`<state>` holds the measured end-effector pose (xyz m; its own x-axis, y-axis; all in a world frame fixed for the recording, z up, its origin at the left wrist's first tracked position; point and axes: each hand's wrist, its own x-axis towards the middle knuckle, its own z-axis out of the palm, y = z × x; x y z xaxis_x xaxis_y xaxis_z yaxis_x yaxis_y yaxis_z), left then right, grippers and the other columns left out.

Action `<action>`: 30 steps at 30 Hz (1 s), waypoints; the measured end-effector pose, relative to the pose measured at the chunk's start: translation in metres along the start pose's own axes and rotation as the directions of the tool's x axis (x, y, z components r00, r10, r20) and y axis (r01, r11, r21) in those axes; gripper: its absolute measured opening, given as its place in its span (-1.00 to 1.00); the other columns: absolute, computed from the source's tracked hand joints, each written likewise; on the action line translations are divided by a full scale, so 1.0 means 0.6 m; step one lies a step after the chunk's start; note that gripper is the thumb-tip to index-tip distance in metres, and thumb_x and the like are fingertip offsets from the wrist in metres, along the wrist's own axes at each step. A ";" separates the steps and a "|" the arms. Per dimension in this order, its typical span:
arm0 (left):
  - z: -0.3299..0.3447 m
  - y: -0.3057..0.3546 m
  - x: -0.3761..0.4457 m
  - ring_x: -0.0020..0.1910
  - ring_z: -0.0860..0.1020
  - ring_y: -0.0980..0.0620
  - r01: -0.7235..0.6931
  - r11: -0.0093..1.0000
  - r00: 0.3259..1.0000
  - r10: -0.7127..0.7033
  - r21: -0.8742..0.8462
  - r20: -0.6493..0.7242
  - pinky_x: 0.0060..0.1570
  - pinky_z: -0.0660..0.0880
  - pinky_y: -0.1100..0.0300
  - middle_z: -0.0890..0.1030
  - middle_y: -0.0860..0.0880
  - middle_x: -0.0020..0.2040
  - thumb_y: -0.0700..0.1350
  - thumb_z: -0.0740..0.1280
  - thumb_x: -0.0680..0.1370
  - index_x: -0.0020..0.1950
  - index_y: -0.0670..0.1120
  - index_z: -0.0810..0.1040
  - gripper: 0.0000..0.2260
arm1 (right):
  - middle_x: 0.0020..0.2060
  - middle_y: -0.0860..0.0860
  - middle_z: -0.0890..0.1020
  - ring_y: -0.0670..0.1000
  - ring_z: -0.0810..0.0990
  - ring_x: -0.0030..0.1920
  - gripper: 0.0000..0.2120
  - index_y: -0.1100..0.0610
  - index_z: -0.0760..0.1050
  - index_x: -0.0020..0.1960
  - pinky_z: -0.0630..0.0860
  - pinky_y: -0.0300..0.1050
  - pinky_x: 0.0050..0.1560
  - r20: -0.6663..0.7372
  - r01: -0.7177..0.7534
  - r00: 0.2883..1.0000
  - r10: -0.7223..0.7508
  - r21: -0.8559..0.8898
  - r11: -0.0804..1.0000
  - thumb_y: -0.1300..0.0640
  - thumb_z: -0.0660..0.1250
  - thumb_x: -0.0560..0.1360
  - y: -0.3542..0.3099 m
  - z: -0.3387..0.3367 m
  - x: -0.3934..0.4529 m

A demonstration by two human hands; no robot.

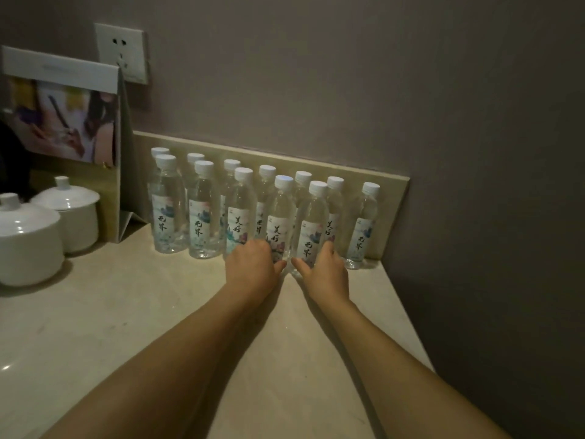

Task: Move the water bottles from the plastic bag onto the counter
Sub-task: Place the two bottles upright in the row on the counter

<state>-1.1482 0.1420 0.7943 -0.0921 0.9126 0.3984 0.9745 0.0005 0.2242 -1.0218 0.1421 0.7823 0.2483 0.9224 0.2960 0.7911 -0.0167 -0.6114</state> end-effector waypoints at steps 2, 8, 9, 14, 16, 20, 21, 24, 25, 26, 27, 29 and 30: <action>0.001 0.000 0.001 0.04 0.62 -0.09 0.004 1.000 1.000 -0.004 -0.020 0.005 -0.06 0.53 0.09 0.65 -0.10 0.01 0.19 0.35 0.53 0.12 -0.12 0.60 -0.60 | 0.24 0.14 0.51 0.20 0.53 0.20 -0.47 0.16 0.28 0.28 0.54 0.12 0.10 -0.007 0.003 1.000 -0.003 -0.015 1.000 -0.15 0.35 0.50 0.000 0.002 0.002; 0.002 -0.003 0.007 0.04 0.62 -0.08 0.001 0.997 1.000 -0.001 -0.071 0.008 -0.07 0.52 0.11 0.65 -0.09 0.01 0.16 0.35 0.54 0.12 -0.12 0.60 -0.63 | 0.22 0.16 0.53 0.20 0.54 0.18 -0.47 0.16 0.28 0.26 0.53 0.07 0.06 -0.035 0.000 0.999 -0.002 -0.065 0.998 -0.17 0.33 0.51 0.002 0.008 0.007; 0.003 -0.004 0.007 0.04 0.62 -0.09 -0.001 0.998 1.000 0.001 -0.070 0.006 -0.06 0.52 0.11 0.65 -0.09 0.02 0.17 0.35 0.54 0.13 -0.12 0.60 -0.63 | 0.22 0.16 0.54 0.20 0.54 0.18 -0.47 0.16 0.28 0.26 0.54 0.07 0.06 -0.041 0.003 0.999 -0.006 -0.067 0.998 -0.17 0.33 0.51 0.002 0.009 0.006; 0.012 -0.006 0.012 0.04 0.62 -0.09 -0.013 0.996 1.000 0.012 -0.085 -0.012 -0.06 0.53 0.10 0.64 -0.09 0.03 0.18 0.34 0.54 0.14 -0.13 0.58 -0.60 | 0.21 0.17 0.55 0.22 0.56 0.17 -0.46 0.17 0.27 0.25 0.51 0.05 0.02 -0.066 0.004 0.998 -0.010 -0.094 0.996 -0.18 0.33 0.50 0.005 0.012 0.008; 0.014 -0.005 0.015 0.01 0.62 -0.07 -0.008 0.994 1.000 0.007 -0.110 -0.010 -0.07 0.54 0.10 0.64 -0.08 0.01 0.18 0.35 0.53 0.14 -0.12 0.58 -0.60 | 0.19 0.16 0.56 0.21 0.56 0.16 -0.47 0.16 0.27 0.23 0.49 0.03 -0.01 -0.073 -0.003 0.997 -0.004 -0.098 0.995 -0.20 0.33 0.50 0.006 0.014 0.008; 0.019 -0.007 0.017 0.00 0.62 -0.06 -0.005 0.989 1.000 0.003 -0.146 -0.018 -0.08 0.54 0.11 0.64 -0.07 0.00 0.18 0.36 0.53 0.14 -0.12 0.57 -0.61 | 0.16 0.13 0.56 0.19 0.55 0.13 -0.49 0.13 0.28 0.21 0.46 0.00 -0.07 -0.081 0.001 0.997 -0.009 -0.103 0.995 -0.22 0.31 0.50 0.010 0.016 0.008; 0.019 -0.007 0.016 -0.01 0.62 -0.06 -0.006 0.989 1.000 0.003 -0.145 -0.023 -0.08 0.54 0.11 0.63 -0.07 0.00 0.18 0.36 0.53 0.13 -0.13 0.57 -0.60 | 0.15 0.13 0.57 0.18 0.55 0.12 -0.49 0.14 0.29 0.21 0.45 0.00 -0.09 -0.086 0.003 0.996 -0.012 -0.105 0.994 -0.22 0.30 0.51 0.011 0.017 0.008; 0.022 -0.008 0.016 -0.04 0.62 -0.05 -0.014 0.987 1.000 0.011 -0.158 -0.019 -0.09 0.55 0.11 0.63 -0.07 -0.03 0.18 0.36 0.52 0.12 -0.14 0.57 -0.60 | 0.13 0.13 0.57 0.17 0.56 0.10 -0.50 0.15 0.30 0.21 0.43 -0.03 -0.13 -0.110 0.009 0.994 -0.023 -0.130 0.991 -0.22 0.27 0.52 0.011 0.020 0.004; 0.022 -0.008 0.017 -0.03 0.62 -0.05 -0.014 0.987 1.000 0.012 -0.158 -0.017 -0.09 0.54 0.11 0.63 -0.07 -0.02 0.18 0.36 0.53 0.12 -0.14 0.56 -0.59 | 0.13 0.13 0.57 0.17 0.57 0.10 -0.50 0.16 0.30 0.22 0.42 -0.03 -0.14 -0.116 0.008 0.993 -0.024 -0.137 0.991 -0.23 0.26 0.53 0.011 0.021 0.003; 0.021 -0.008 0.017 -0.02 0.62 -0.05 -0.015 0.988 1.000 0.013 -0.155 -0.015 -0.09 0.53 0.12 0.62 -0.08 -0.02 0.17 0.36 0.53 0.12 -0.15 0.55 -0.60 | 0.14 0.13 0.57 0.17 0.57 0.10 -0.49 0.16 0.30 0.22 0.41 -0.04 -0.14 -0.121 0.006 0.992 -0.023 -0.139 0.990 -0.23 0.26 0.53 0.010 0.021 0.002; 0.020 -0.009 0.016 -0.01 0.61 -0.05 -0.018 0.988 1.000 0.016 -0.153 -0.015 -0.10 0.53 0.13 0.62 -0.08 -0.01 0.17 0.36 0.53 0.13 -0.15 0.55 -0.60 | 0.14 0.13 0.57 0.17 0.57 0.10 -0.49 0.15 0.29 0.23 0.41 -0.04 -0.14 -0.124 0.005 0.992 -0.022 -0.136 0.991 -0.24 0.25 0.53 0.011 0.021 0.001; 0.020 -0.010 0.016 -0.01 0.61 -0.05 -0.025 0.988 1.000 0.021 -0.152 -0.023 -0.10 0.52 0.13 0.62 -0.08 -0.01 0.18 0.35 0.54 0.13 -0.14 0.55 -0.60 | 0.15 0.13 0.57 0.17 0.57 0.11 -0.46 0.15 0.29 0.23 0.44 -0.03 -0.12 -0.123 0.002 0.992 -0.016 -0.114 0.993 -0.26 0.26 0.51 0.012 0.020 0.000; 0.021 -0.010 0.015 -0.01 0.61 -0.06 -0.030 0.987 0.999 0.026 -0.155 -0.027 -0.10 0.52 0.12 0.62 -0.08 -0.01 0.18 0.34 0.54 0.13 -0.14 0.54 -0.60 | 0.16 0.13 0.56 0.17 0.57 0.11 -0.44 0.15 0.29 0.23 0.47 -0.02 -0.10 -0.121 -0.005 0.993 -0.007 -0.098 0.995 -0.28 0.27 0.50 0.012 0.020 0.000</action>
<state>-1.1524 0.1554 0.7853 -0.0723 0.9009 0.4279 0.9335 -0.0900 0.3472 -1.0229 0.1465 0.7692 0.3086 0.8688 0.3872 0.8410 -0.0591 -0.5378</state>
